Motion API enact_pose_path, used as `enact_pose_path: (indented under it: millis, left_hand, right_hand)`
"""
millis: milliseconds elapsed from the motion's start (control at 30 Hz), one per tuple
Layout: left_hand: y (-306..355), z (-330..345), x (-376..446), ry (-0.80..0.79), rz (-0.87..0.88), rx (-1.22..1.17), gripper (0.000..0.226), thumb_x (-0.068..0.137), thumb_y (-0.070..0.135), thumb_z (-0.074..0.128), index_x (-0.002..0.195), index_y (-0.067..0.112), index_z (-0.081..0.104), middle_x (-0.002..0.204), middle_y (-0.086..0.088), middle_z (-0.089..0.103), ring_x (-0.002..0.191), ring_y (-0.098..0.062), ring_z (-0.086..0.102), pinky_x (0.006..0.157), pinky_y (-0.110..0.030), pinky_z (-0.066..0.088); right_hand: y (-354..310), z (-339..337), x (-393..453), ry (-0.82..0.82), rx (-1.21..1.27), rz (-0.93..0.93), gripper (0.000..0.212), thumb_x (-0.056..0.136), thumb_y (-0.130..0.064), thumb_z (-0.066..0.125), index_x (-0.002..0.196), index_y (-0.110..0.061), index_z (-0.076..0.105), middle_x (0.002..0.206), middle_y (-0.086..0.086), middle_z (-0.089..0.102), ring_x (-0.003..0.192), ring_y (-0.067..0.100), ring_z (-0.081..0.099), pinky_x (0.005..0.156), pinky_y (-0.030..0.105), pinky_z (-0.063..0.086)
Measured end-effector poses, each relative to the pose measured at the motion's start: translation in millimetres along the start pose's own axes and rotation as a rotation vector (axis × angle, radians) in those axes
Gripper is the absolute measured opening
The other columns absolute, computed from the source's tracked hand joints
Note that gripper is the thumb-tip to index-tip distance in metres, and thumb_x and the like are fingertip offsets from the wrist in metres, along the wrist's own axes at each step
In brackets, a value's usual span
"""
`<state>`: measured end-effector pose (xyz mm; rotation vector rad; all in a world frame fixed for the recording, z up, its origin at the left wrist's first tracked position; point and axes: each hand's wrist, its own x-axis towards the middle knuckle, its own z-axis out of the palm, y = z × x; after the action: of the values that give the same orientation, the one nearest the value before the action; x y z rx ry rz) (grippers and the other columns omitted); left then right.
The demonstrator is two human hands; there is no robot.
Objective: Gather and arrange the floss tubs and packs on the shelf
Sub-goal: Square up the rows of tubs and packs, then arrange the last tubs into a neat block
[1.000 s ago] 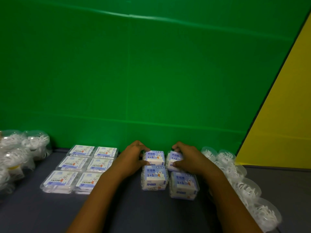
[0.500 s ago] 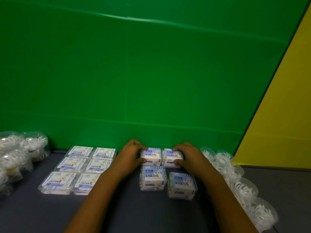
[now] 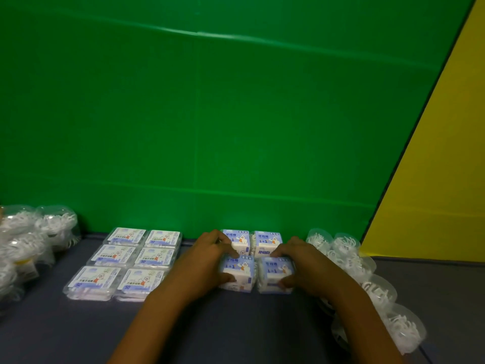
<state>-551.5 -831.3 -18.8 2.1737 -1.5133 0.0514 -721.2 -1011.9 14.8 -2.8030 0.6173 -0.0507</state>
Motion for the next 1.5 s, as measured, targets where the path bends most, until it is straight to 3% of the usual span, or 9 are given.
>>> enact_pose_path:
  millis: [200,367,467,700,833,933,1200,1367,1500]
  left_hand:
    - [-2,7,7,0.075,-0.007,0.02,0.044,0.078,0.037,0.074,0.119,0.033,0.061,0.126,0.012,0.043,0.121,-0.007,0.039,0.1,-0.031,0.041]
    - [-6,12,2,0.096,-0.03,-0.014,0.058,0.076,0.045,0.073,0.129,0.036,0.051,0.135,0.012,0.036,0.125,-0.008,0.038,0.105,-0.03,0.039]
    - [-5,10,-1,0.005,-0.128,-0.097,0.076,0.072,0.055,0.073,0.139,0.037,0.04,0.147,0.008,0.027,0.131,-0.013,0.039,0.107,-0.031,0.037]
    - [-8,3,-9,0.023,-0.244,-0.135,0.071,0.081,0.031,0.073,0.143,0.024,0.039,0.15,0.0,0.037,0.136,-0.016,0.036,0.11,-0.026,0.028]
    - [-13,-5,-17,0.017,-0.288,-0.128,0.07,0.083,0.025,0.071,0.144,0.023,0.036,0.15,-0.001,0.039,0.135,-0.018,0.039,0.108,-0.028,0.031]
    - [-14,-6,-20,0.012,-0.301,-0.146,0.073,0.084,0.026,0.071,0.146,0.024,0.033,0.151,-0.002,0.037,0.136,-0.019,0.038,0.109,-0.03,0.031]
    - [-15,-2,-20,0.023,-0.329,-0.151,0.077,0.083,0.029,0.072,0.147,0.021,0.032,0.145,-0.004,0.045,0.13,-0.02,0.044,0.104,-0.029,0.035]
    - [-20,2,-18,0.034,-0.354,-0.14,0.08,0.081,0.032,0.074,0.148,0.024,0.031,0.146,-0.003,0.044,0.13,-0.021,0.044,0.105,-0.033,0.037]
    - [-19,6,-21,0.055,-0.342,-0.164,0.077,0.083,0.031,0.071,0.148,0.023,0.03,0.142,-0.003,0.046,0.124,-0.018,0.047,0.102,-0.032,0.039]
  right_hand:
    - [-2,10,11,0.129,0.083,0.022,0.065,0.077,-0.022,0.081,0.134,-0.026,0.05,0.134,-0.003,0.037,0.115,0.013,0.044,0.095,0.02,0.037]
    - [2,6,15,0.059,0.115,0.066,0.086,0.075,-0.022,0.082,0.146,-0.026,0.033,0.141,0.002,0.03,0.118,0.018,0.043,0.094,0.023,0.038]
    - [4,8,16,-0.018,0.12,0.089,0.094,0.077,-0.018,0.08,0.151,-0.029,0.024,0.143,0.004,0.032,0.123,0.021,0.042,0.098,0.026,0.037]
    - [-7,25,24,0.036,0.203,0.033,0.087,0.076,-0.023,0.081,0.148,-0.029,0.033,0.143,0.001,0.037,0.126,0.018,0.042,0.106,0.031,0.037]
    - [-18,32,31,0.068,0.248,-0.014,0.086,0.073,-0.025,0.084,0.145,-0.025,0.038,0.139,0.001,0.038,0.125,0.016,0.041,0.102,0.021,0.031]
    - [-17,34,33,0.063,0.269,-0.009,0.087,0.072,-0.026,0.084,0.145,-0.025,0.038,0.137,0.001,0.038,0.126,0.017,0.041,0.103,0.02,0.03]
    - [-13,39,30,0.065,0.363,0.037,0.087,0.07,-0.019,0.086,0.143,-0.026,0.039,0.133,0.0,0.046,0.118,0.018,0.052,0.103,0.038,0.048]
    - [-12,38,31,0.066,0.396,0.034,0.082,0.071,-0.016,0.085,0.14,-0.026,0.042,0.128,-0.003,0.047,0.109,0.011,0.053,0.09,0.021,0.05]
    - [-10,43,27,0.087,0.339,0.031,0.084,0.073,-0.026,0.084,0.143,-0.034,0.038,0.131,-0.004,0.047,0.118,0.016,0.051,0.101,0.034,0.046]
